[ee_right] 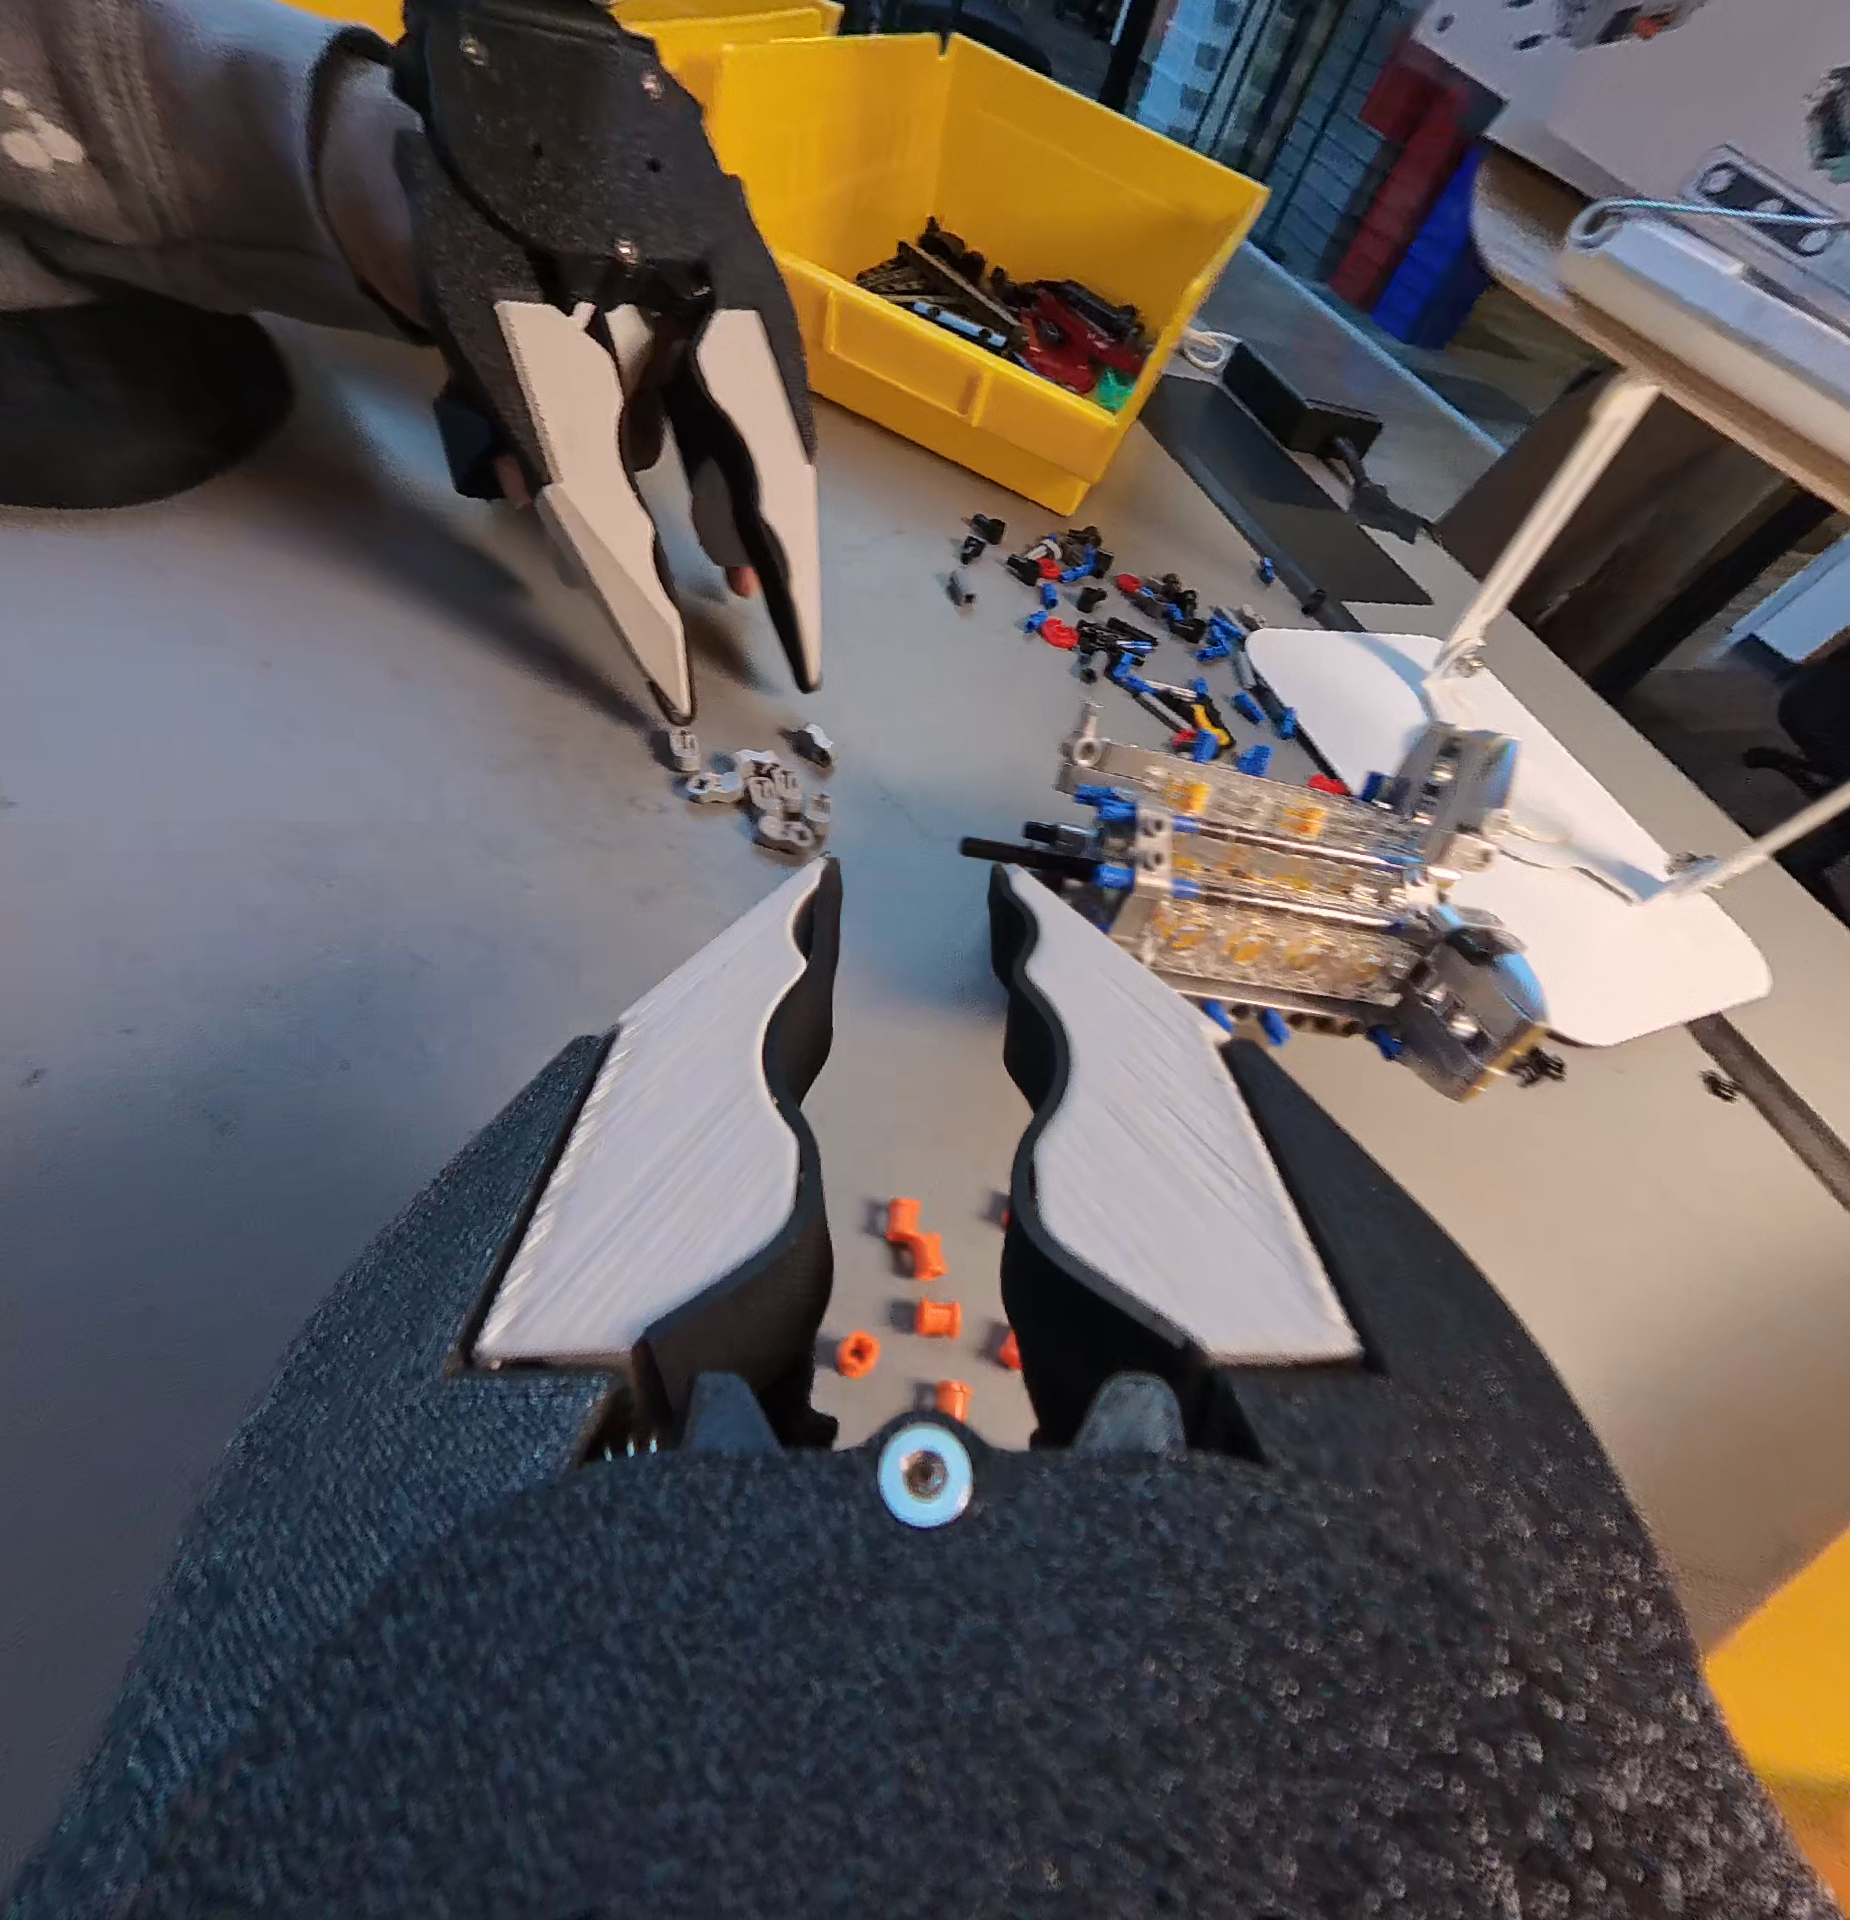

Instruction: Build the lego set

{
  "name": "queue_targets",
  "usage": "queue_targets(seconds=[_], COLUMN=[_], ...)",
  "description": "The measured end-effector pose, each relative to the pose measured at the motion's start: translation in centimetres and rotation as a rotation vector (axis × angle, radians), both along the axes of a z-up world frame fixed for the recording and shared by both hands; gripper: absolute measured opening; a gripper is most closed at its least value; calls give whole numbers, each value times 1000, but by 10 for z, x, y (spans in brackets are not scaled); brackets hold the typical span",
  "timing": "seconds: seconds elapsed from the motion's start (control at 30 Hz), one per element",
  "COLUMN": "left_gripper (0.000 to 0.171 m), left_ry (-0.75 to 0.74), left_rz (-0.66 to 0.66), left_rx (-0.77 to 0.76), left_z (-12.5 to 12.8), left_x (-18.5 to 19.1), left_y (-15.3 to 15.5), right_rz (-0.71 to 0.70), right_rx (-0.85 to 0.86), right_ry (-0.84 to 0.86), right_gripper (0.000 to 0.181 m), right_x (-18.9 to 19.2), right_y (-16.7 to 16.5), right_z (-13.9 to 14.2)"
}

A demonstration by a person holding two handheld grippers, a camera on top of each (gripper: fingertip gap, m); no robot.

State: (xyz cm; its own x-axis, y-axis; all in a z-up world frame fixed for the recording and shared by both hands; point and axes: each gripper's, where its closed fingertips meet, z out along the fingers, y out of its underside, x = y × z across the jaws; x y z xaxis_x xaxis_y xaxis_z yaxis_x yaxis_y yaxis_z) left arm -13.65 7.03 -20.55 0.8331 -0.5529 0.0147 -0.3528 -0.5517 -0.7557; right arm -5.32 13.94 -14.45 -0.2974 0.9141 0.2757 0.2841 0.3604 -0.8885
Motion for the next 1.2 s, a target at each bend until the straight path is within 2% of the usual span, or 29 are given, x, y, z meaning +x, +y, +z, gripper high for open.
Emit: queue_targets(seconds=[0.13,0.2,0.27,0.37,0.47,0.6,0.7,0.8,0.97,1.07,1.2], left_gripper=[49,50,49,42,43,41,31,31,24,24,32], left_ry=[20,34,31,30,69,68,69,71,69,86,32], left_rz=[-67,-104,-130,-189,-202,-159,-113,-109,-163,-151,-114], left_rx=[-16,-37,-44,-47,-22,3,16,13,8,31,5], left_z=[-3,-8,-7,-7,-5,3,1,-4,-6,-4,-2], left_x=[11,15,19,29,30,16,8,11,23,22,17], left_y=[5,5,3,-5,-10,-13,-12,-11,-15,-13,-9], right_rz=[90,90,65,28,-8,-43,12,60,85,46,9], right_rx=[20,34,33,-21,-29,-86,-73,-32,51,6,-95], right_ry=[-114,-177,-245,-344,-401,-459,-454,-435,-395,-384,-434], right_gripper=[29,31,42,67,75,72,50,34,42,45,59], right_x=[-8,-16,-25,-38,-48,-57,-60,-57,-42,-34,-33], right_y=[-38,-52,-59,-67,-66,-64,-71,-79,-76,-63,-53], right_z=[-17,-28,-38,-50,-61,-69,-68,-67,-60,-55,-62])
